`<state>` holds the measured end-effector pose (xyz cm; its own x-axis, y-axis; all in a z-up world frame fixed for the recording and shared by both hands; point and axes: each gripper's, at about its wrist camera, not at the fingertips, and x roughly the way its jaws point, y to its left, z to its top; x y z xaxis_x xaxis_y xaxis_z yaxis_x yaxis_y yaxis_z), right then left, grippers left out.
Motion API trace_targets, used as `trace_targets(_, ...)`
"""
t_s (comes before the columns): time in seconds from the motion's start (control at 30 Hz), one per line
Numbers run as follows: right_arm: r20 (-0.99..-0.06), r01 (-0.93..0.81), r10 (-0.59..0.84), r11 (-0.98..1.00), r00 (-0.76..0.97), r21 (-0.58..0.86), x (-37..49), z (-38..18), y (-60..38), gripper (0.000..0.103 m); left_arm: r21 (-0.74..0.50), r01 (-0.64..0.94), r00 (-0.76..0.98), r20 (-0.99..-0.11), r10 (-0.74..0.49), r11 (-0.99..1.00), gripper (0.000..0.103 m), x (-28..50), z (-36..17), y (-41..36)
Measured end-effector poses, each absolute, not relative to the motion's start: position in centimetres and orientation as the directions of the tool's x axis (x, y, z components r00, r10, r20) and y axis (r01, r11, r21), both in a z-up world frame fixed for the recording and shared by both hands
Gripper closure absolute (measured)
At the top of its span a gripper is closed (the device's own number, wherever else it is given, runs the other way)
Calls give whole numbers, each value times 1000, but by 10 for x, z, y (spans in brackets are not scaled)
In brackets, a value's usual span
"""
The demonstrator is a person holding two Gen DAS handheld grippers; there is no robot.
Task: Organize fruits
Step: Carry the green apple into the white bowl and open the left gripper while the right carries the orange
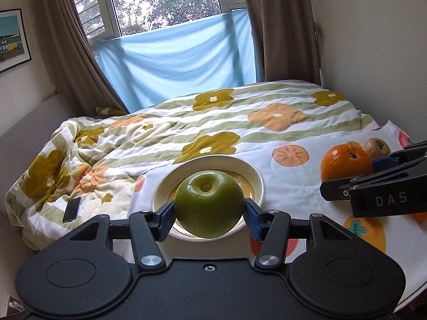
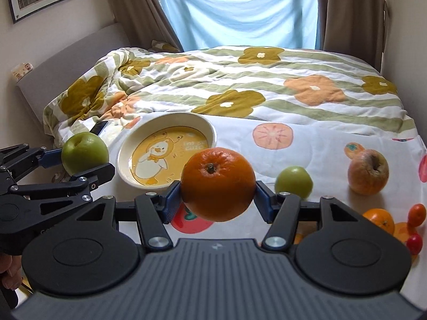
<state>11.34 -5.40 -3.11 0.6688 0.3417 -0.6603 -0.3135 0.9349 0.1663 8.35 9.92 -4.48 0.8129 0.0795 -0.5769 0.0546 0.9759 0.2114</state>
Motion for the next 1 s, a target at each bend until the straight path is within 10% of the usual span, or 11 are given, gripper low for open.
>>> trace_targets(1.0,-728,-130,179,984,662,124,264,-88,49,30,239,333,726,-682,-86,912,44,264,-136,166)
